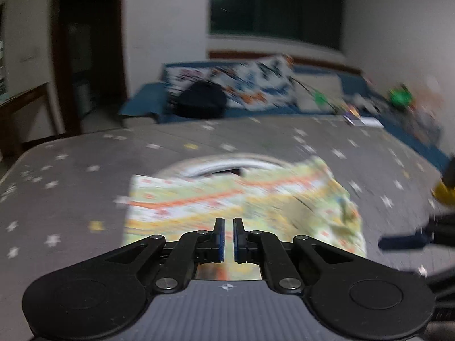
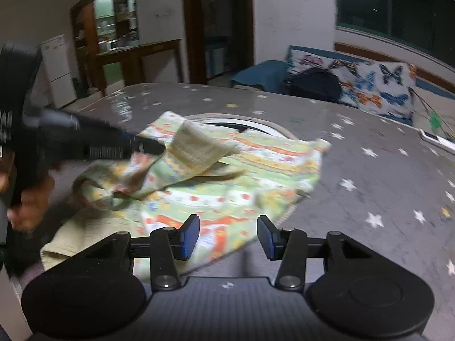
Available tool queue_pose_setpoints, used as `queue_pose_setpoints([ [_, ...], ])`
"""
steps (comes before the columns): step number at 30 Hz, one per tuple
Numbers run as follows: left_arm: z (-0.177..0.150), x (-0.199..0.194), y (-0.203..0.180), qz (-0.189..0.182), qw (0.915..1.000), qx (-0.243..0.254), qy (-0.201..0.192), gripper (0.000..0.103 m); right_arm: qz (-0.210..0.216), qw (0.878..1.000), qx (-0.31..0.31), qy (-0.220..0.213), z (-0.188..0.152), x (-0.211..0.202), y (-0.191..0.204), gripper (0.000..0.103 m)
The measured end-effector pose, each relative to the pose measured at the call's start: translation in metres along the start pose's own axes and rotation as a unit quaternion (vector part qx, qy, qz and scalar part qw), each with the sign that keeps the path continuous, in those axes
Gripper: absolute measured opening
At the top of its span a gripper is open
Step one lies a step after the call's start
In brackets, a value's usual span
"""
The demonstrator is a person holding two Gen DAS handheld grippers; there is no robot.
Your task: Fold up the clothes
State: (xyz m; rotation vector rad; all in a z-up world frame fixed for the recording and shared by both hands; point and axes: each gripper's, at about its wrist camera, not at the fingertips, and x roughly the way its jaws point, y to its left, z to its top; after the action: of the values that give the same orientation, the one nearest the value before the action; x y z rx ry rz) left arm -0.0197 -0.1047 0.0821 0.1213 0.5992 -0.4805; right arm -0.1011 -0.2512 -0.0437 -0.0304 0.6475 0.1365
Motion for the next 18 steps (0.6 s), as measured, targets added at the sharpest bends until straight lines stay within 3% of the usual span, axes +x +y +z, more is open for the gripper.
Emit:
queue_pose_setpoints([
  [3, 0.002, -0.016, 0.027, 0.023, 0.9992, -0.029, -0.015, 0.006, 0.015, 1.000, -0.016, 0.000, 0.006, 0.008, 0.014, 0.046],
  [6, -0.002, -0.029, 0.032, 0.003, 0.9997, -0.013, -0.021, 0.007, 0.021, 0.999, -0.032, 0.003, 0.013, 0.020, 0.028, 0.045],
  [14, -0.017, -0.011, -0.026, -0.059, 0.9942, 0.089, 0.013, 0.009, 0.020, 0.999, -0.020, 0.018, 0.008, 0.030, 0.033, 0.045],
  [17, -0.024, 0.000, -0.050, -0.080, 0.9879, 0.130, 0.029, 0.020, 0.012, 0.999, -0.020, 0.030, 0.000, 0.024, 0.027, 0.045],
  [18, -0.026, 0.004, -0.058, -0.085, 0.9850, 0.146, 0.033, 0.029, 0.010, 0.999, -0.020, 0.033, -0.003, 0.022, 0.025, 0.045],
])
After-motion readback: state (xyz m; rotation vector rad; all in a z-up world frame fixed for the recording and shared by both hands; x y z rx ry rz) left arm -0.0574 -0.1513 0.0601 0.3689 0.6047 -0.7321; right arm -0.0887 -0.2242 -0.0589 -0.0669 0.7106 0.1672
